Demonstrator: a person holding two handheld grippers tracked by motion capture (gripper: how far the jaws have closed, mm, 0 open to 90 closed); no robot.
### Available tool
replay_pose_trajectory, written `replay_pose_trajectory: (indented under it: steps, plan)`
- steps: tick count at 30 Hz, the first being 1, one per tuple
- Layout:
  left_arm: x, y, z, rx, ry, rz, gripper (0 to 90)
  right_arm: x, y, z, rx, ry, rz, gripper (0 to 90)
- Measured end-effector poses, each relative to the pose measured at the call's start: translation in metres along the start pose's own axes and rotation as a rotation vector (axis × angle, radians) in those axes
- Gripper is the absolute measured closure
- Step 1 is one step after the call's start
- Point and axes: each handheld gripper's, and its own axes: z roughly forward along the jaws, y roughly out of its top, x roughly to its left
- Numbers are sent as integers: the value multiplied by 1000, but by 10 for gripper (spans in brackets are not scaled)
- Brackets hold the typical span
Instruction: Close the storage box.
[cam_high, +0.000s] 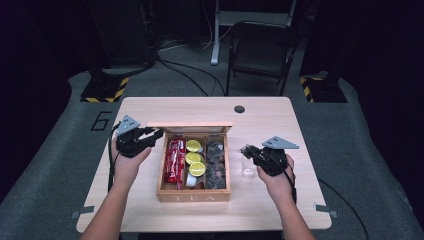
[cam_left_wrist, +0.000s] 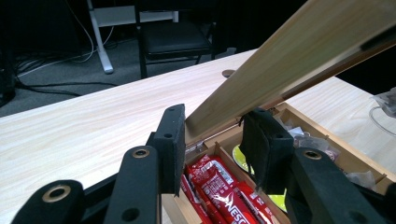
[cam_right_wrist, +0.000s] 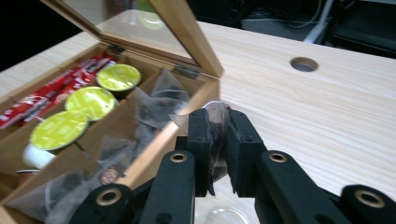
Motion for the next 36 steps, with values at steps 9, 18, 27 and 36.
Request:
replay_pose_trajectory:
  steps: [9, 18, 27, 36]
  plan:
    - [2, 1, 1, -2, -3, -1, 599, -5, -5, -1, 23, -31, 1, 808]
    - [2, 2, 2, -5, -4, -8, 599, -9, -12, 3, 57, -49, -7, 807]
    - [3, 3, 2, -6, -6, -5, 599, -11, -17, 5, 79, -65, -5, 806]
    - [3, 3, 2, -6, -7, -5, 599, -11, -17, 5, 79, -55, -1, 775]
